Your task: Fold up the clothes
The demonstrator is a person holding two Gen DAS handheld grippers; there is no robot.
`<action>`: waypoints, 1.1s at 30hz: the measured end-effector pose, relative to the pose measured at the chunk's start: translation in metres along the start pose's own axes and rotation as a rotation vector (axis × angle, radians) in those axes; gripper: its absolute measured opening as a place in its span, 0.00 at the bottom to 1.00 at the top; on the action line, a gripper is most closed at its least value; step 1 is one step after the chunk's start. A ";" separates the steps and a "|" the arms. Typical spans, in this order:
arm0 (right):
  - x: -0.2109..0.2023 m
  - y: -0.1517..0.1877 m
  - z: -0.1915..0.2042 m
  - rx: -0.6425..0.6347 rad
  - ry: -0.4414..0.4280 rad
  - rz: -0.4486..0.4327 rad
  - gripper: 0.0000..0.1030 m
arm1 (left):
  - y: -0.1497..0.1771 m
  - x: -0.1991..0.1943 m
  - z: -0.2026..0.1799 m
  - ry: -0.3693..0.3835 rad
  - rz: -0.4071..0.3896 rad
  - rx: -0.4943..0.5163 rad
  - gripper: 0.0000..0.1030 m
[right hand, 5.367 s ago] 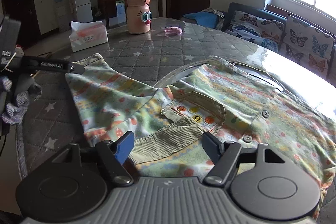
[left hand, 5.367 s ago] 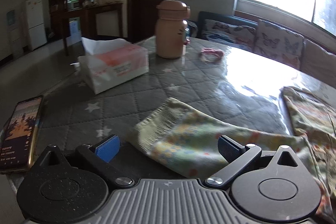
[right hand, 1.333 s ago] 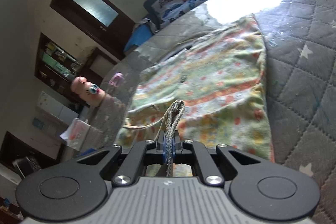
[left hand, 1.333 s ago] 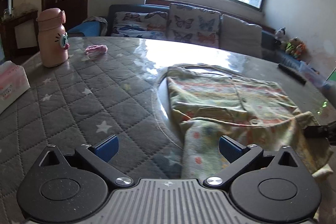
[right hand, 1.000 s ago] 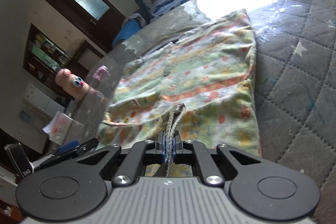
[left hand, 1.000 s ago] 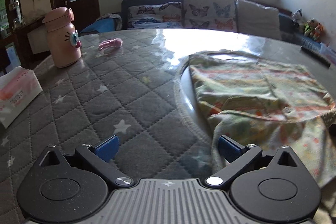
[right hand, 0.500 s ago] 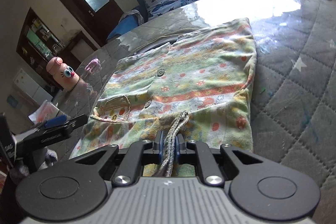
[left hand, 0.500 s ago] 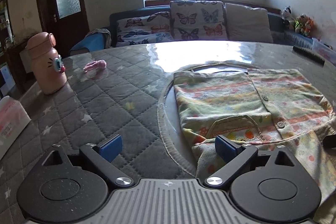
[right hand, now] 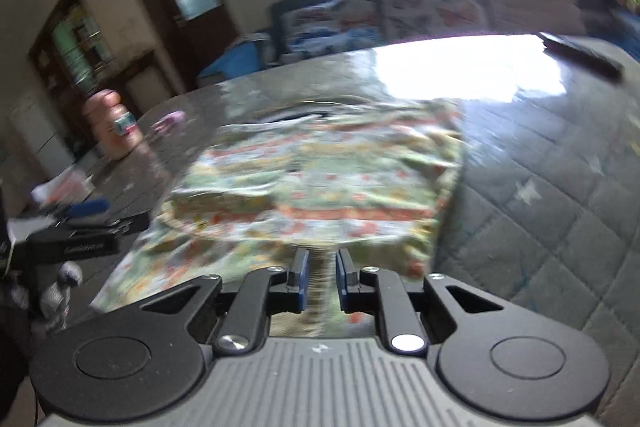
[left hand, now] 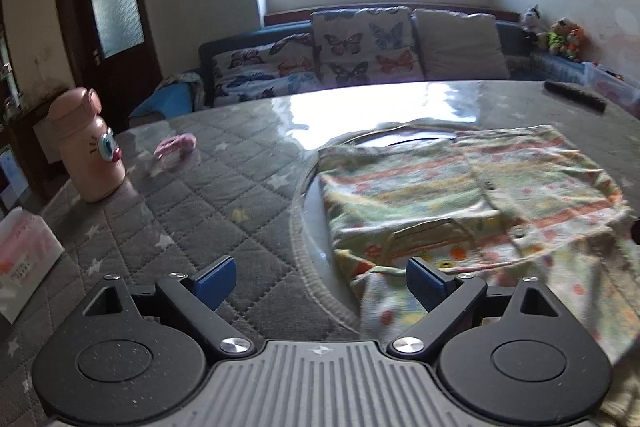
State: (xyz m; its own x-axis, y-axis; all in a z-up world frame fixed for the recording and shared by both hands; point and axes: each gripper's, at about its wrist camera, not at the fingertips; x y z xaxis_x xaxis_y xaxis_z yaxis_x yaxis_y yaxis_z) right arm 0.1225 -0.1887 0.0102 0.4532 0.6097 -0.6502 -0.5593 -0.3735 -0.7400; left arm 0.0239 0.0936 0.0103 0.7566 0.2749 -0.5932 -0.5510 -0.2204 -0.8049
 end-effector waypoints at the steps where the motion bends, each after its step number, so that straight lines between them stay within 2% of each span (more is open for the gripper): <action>1: -0.002 0.000 0.006 -0.035 -0.010 -0.004 0.19 | 0.002 -0.004 -0.003 0.015 -0.004 0.011 0.90; 7: 0.006 0.010 0.034 -0.176 -0.047 0.035 0.19 | 0.013 -0.028 -0.022 0.106 -0.026 0.079 0.90; 12: 0.007 0.025 0.041 -0.239 -0.035 0.069 0.22 | 0.029 -0.037 -0.040 0.159 -0.045 0.164 0.91; 16: 0.003 0.025 0.043 -0.263 -0.034 0.067 0.24 | 0.043 -0.033 -0.044 0.153 -0.024 0.200 0.91; 19: 0.000 0.025 0.044 -0.282 -0.034 0.065 0.24 | 0.048 -0.029 -0.036 0.132 0.001 0.182 0.91; 23: -0.002 0.023 0.046 -0.306 -0.035 0.057 0.25 | 0.044 -0.035 -0.027 0.121 -0.017 0.158 0.91; 28: 0.017 0.005 0.058 -0.313 -0.070 0.014 0.25 | 0.034 -0.030 -0.027 0.112 -0.037 0.149 0.91; 33: 0.037 0.001 0.070 -0.357 -0.076 0.031 0.26 | 0.034 -0.014 -0.022 0.070 -0.011 0.143 0.90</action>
Point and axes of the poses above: each gripper's, at about its wrist camera, not at the fingertips, and x roughly the way its jaws point, z to its left, y to its underside, and after that the axes turned 10 degrees about -x, right-handed
